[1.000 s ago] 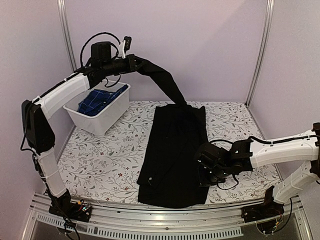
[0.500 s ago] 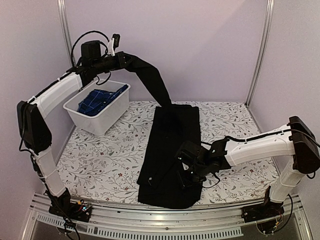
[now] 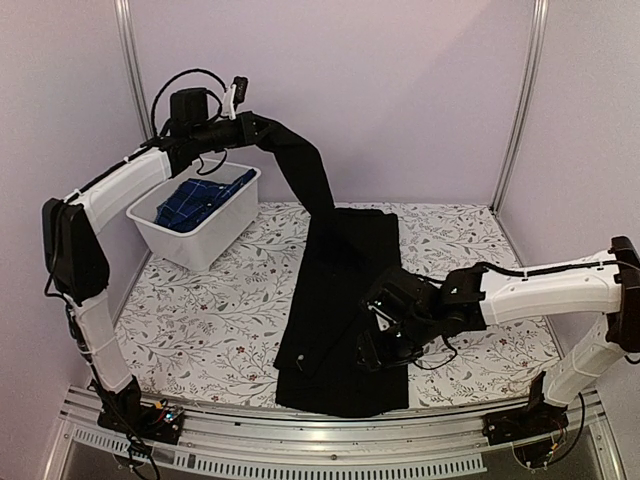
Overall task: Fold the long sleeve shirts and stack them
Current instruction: Fold the 1/3-folded shirt at the center of the board, then place the rectangle-folded shirt in the left sleeve.
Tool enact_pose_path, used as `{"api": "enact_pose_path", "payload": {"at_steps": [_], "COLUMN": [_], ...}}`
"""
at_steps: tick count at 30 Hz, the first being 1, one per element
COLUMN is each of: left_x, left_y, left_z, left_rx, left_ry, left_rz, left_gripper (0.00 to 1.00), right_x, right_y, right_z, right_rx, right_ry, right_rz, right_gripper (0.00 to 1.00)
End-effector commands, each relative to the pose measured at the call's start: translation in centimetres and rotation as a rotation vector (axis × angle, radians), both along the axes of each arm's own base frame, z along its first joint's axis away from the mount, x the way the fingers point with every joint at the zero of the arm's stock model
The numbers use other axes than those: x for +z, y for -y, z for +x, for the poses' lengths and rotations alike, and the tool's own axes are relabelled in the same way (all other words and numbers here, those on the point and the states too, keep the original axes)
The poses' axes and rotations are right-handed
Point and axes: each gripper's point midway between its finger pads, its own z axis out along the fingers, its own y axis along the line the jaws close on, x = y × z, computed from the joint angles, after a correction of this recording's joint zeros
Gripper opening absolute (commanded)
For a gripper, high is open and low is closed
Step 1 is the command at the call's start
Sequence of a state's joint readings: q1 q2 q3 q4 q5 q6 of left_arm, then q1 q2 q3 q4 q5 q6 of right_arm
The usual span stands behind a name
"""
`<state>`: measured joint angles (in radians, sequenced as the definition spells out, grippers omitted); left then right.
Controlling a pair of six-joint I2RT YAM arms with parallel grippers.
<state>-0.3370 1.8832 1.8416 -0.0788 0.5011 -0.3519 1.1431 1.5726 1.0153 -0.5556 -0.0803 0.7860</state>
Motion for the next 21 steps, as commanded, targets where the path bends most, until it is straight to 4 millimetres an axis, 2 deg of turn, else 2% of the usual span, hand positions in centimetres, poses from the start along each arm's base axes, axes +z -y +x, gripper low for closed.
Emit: {"api": "enact_pose_path", "payload": {"at_steps": [1,5,7,9,14,18,21], "left_x": [0.5,1.0,0.5,-0.8,-5.2,-10.3,-14.3], "left_y": [0.6,3.2,5.3,7.2,11.8,13.8,14.5], "left_z": [-0.3,-2.5,-4.3,-6.2,-11.7,-16.5,-20.0], "left_rx": [-0.072,-0.236,-0.313,-0.389,-0.601,-0.722,-0.791], "left_ry": [0.033,0.039,0.025,0.002,-0.116,-0.260,-0.372], "left_rz": [-0.016,-0.032,-0.012,0.014,0.079,0.141,0.201], "left_gripper": [0.00,0.00,0.00,0.00,0.00,0.00,0.00], "right_x": [1.1,2.3,3.3,4.4,7.2,8.2,8.0], "right_y": [3.8,6.7,8.3,10.4,13.2,13.8,13.8], "right_z": [1.8,5.5,8.2,11.4,16.8,19.1,20.2], "right_rx": [-0.143,-0.264,-0.330,-0.413,-0.488,-0.485,-0.468], "right_ry": [0.019,0.078,0.132,0.185,0.292,0.330,0.342], "right_rz": [-0.002,0.013,0.022,0.030,0.091,0.105,0.084], "right_gripper": [0.58,0.61,0.62,0.63,0.64,0.65,0.65]}}
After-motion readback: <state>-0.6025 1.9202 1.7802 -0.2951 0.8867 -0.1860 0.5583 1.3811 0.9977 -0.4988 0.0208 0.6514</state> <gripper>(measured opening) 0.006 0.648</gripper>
